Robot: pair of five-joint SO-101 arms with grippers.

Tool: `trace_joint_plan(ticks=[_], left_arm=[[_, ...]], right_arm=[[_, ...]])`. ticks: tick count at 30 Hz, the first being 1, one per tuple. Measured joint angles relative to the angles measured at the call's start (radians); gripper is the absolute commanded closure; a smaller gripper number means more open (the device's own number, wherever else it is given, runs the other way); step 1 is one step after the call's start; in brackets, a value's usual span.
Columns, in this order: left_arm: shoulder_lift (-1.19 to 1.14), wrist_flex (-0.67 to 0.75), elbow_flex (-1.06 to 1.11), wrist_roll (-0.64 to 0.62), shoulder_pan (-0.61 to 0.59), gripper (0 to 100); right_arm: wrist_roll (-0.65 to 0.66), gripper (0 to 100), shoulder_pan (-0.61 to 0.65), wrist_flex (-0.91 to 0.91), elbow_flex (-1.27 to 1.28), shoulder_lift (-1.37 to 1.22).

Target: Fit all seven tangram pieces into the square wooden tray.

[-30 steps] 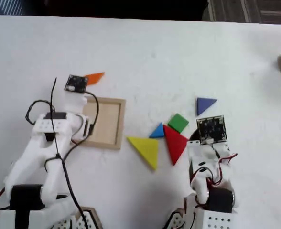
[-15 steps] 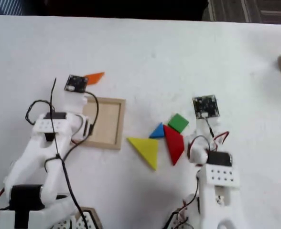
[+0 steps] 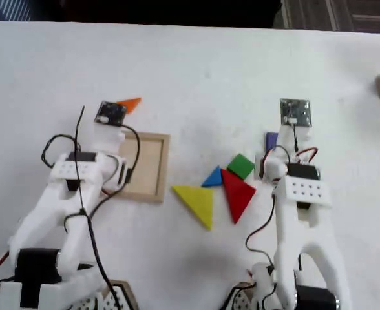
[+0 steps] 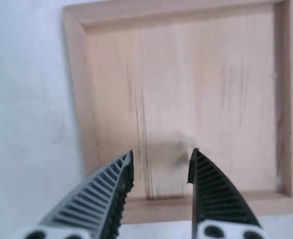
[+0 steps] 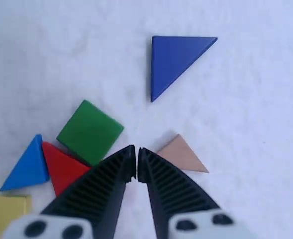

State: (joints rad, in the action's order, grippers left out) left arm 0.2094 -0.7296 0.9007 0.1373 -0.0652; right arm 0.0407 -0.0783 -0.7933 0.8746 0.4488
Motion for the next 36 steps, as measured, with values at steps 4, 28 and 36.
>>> trace_joint_plan(ticks=[4,28,36], left_arm=[[0.000,0.040,0.005,0.000,0.008,81],[0.000,0.049,0.005,0.000,0.008,81],[0.000,0.049,0.006,0.000,0.008,81]], right_arm=[[-0.069,80.7,-0.003,0.000,-0.081,-0.135],[-0.089,80.2,-0.110,0.003,-0.184,-0.371],[-0.089,89.2,-0.175,0.003,-0.203,-0.371]])
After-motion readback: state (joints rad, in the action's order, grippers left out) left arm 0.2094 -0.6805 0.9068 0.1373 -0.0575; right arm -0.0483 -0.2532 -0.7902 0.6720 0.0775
